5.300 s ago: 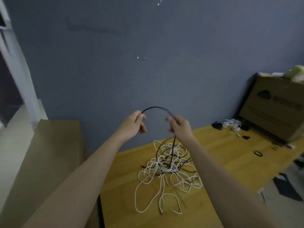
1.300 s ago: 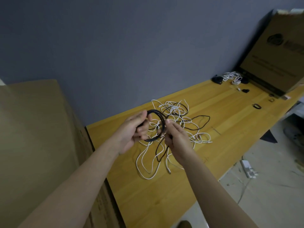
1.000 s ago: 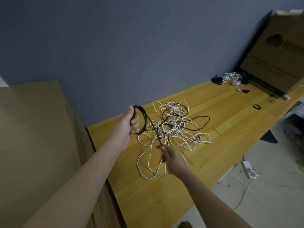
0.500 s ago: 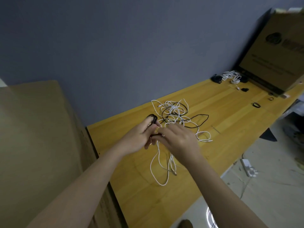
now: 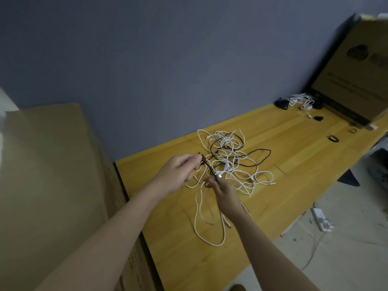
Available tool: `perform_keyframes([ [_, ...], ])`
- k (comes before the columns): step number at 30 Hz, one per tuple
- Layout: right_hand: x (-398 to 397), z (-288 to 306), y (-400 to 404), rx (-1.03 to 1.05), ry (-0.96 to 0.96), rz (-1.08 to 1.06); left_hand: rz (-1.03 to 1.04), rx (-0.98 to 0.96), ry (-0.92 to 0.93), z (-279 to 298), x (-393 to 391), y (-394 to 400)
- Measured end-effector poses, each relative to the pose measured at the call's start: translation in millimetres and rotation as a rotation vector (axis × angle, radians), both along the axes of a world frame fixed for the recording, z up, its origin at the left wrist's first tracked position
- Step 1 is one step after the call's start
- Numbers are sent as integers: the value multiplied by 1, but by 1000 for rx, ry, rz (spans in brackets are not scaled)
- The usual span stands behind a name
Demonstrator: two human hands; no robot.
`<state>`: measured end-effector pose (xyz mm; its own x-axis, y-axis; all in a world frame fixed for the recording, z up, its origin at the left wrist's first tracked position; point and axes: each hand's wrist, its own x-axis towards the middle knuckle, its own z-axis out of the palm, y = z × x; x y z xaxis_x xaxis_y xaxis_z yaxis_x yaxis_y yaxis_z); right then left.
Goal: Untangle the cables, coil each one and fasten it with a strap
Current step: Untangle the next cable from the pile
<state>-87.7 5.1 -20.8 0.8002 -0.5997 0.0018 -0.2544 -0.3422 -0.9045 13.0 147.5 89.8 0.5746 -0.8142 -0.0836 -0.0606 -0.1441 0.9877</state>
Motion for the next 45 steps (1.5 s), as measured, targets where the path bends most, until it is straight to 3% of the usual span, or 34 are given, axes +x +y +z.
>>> perform_keyframes([
  [3,5,-22,-3,-207,78,-39,94,-86,118,5,2,-2],
  [6,15,7,-14,-215,85,-140,179,-102,85,4,5,-2],
  [11,16,85,-24,-59,-342,-349,265,-76,16,1,11,1],
  [12,13,84,-26,-72,-297,-319,263,-72,15,2,12,1],
  [15,5,59,-30,-190,315,25,242,-31,-10,0,12,-2],
  [16,4,60,-31,-186,369,61,232,-12,-22,-1,12,-2],
  [17,6,67,-32,-121,293,16,224,-5,-27,-2,11,-3],
  [20,13,117,-31,119,-253,-213,226,-24,-1,-1,9,-4],
  [22,19,133,-28,76,-418,-246,226,-35,8,1,8,-3],
  [24,22,113,-20,31,-269,-229,230,-45,31,1,8,-3],
  [27,20,72,-11,176,34,-126,230,-60,109,0,7,-2],
  [28,18,64,-10,115,89,-102,223,-78,150,1,7,-1],
  [32,13,59,8,-507,276,-21,250,-260,421,9,12,6],
  [35,9,42,29,-791,464,190,235,-382,509,9,18,10],
  [38,2,21,48,-759,478,345,196,-396,493,6,20,10],
  [43,-13,7,69,-638,302,414,235,-419,502,5,17,2],
  [45,-21,1,70,-616,217,422,278,-347,407,3,17,0],
])
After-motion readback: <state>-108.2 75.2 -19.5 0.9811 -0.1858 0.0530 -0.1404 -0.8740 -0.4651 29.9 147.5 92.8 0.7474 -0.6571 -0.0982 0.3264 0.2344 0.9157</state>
